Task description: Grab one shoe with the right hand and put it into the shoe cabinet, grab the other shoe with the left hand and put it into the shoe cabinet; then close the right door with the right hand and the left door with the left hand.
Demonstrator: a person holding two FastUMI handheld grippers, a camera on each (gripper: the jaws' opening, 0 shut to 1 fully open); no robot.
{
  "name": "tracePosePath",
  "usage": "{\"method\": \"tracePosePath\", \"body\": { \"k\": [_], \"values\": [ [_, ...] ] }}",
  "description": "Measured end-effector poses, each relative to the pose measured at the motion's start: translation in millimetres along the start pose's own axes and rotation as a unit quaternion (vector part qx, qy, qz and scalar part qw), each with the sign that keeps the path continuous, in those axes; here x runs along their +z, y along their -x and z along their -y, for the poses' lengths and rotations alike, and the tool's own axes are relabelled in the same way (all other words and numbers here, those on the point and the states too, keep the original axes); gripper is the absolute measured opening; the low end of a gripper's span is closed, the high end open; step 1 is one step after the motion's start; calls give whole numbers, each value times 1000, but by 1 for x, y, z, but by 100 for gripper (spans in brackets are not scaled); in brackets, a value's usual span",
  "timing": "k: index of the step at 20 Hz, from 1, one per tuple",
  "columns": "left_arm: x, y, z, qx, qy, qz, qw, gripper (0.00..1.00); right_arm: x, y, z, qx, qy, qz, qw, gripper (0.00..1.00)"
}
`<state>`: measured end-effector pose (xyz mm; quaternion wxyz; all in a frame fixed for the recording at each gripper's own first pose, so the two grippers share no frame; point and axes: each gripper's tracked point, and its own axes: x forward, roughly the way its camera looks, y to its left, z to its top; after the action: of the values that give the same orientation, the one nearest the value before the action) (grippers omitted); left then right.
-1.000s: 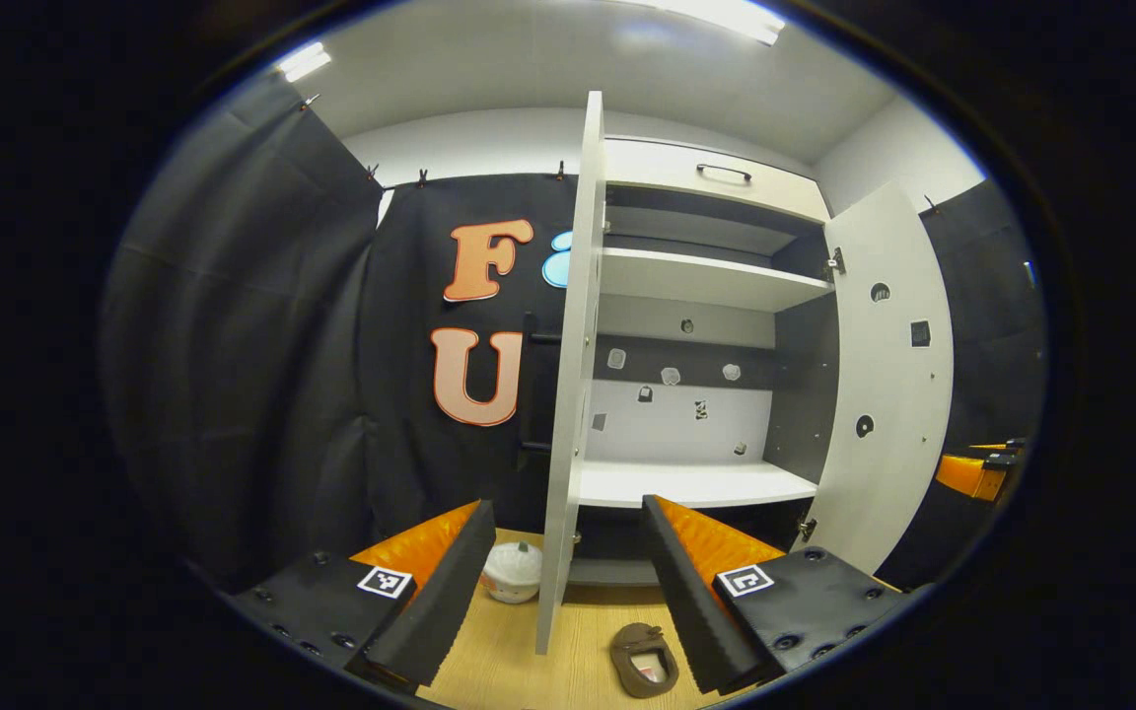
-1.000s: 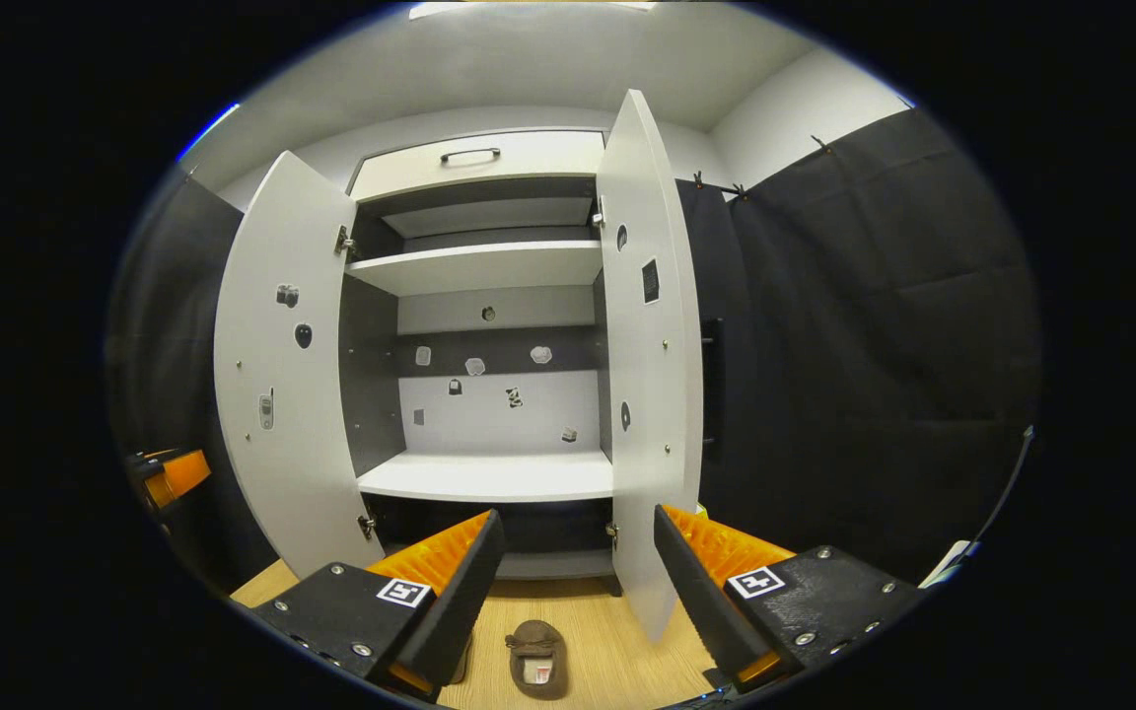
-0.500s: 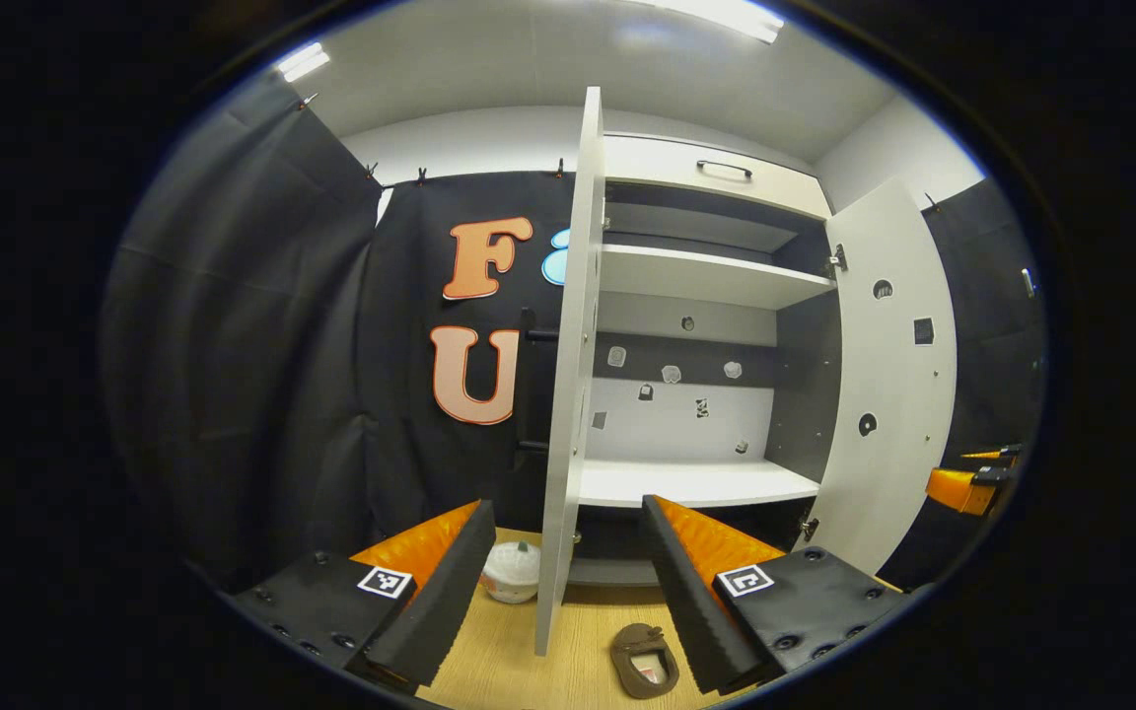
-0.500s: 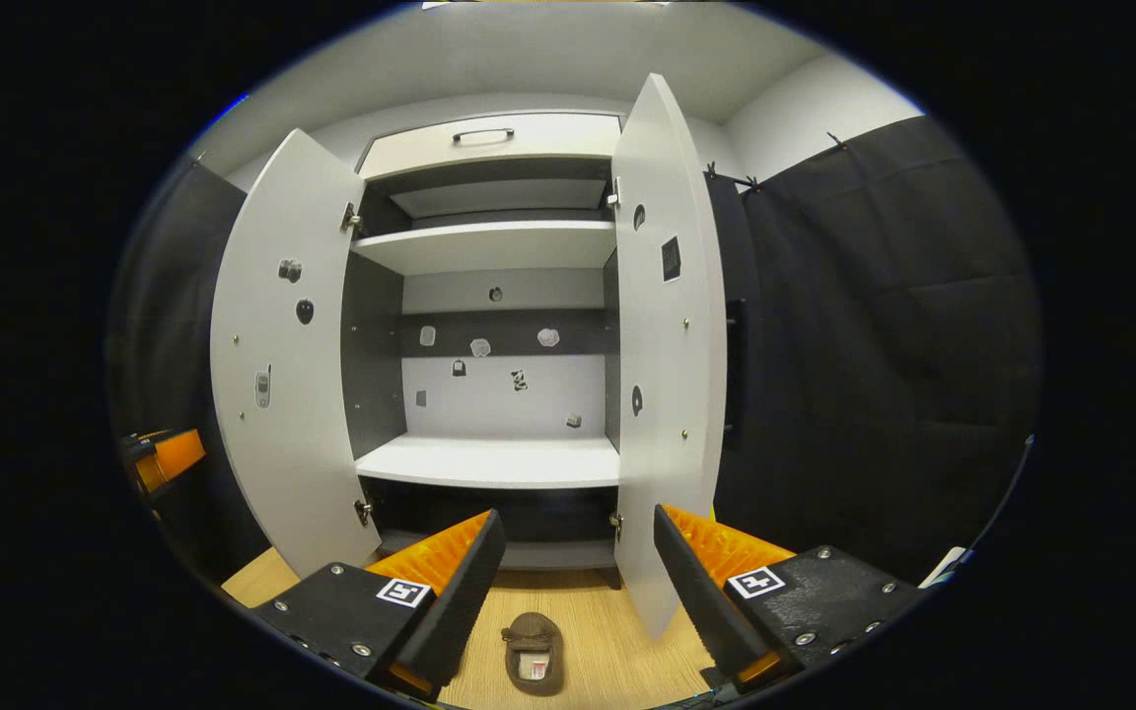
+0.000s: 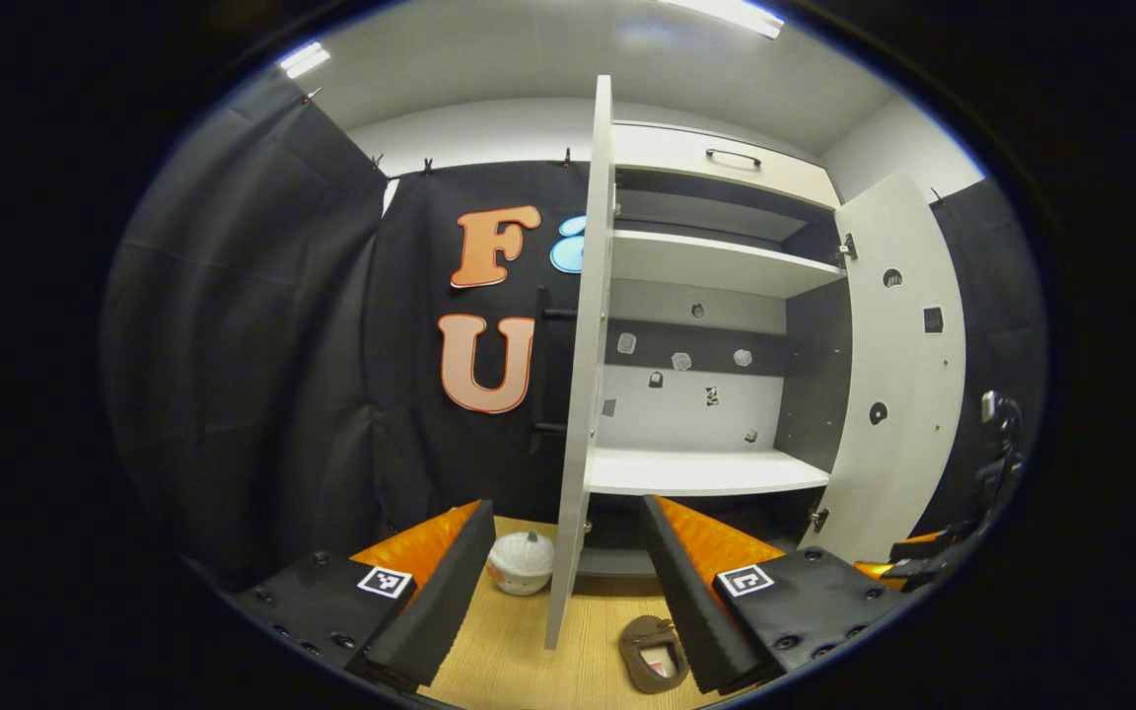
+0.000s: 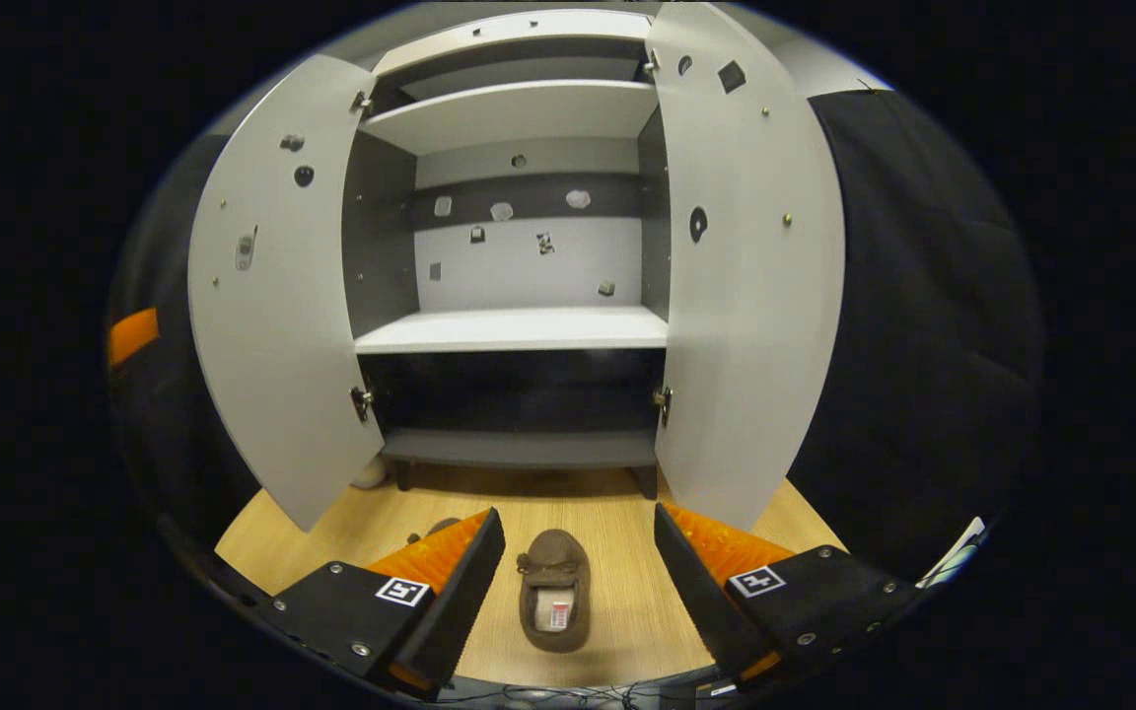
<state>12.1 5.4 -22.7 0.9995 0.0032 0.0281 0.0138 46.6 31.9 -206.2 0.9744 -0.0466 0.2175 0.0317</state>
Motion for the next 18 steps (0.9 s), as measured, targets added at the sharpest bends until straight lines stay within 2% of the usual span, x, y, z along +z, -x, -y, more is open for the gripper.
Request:
{"method": "tracePosePath", "body": {
  "k": [1,7,8,9,12,18],
  "values": [
    [-2,0,-2,3,1,-3,1000,96,-15,-9,-3,0,10,-14,1000,94],
    [-3,12,-30,29,-1,-8,1000,96,-115,-71,0,-4,29,-109,994,95],
    [-3,15,-34,35,-4,-8,999,94,-130,-80,0,-3,28,-124,992,94],
    [-4,15,-39,42,-7,-8,999,96,-143,-87,0,0,26,-136,990,92],
    [-7,20,-51,57,-12,-12,998,94,-174,-109,4,-5,20,-169,985,83],
    [-11,22,-59,69,-25,-18,997,96,-209,-143,6,-17,-6,-212,977,52]
  ]
}}
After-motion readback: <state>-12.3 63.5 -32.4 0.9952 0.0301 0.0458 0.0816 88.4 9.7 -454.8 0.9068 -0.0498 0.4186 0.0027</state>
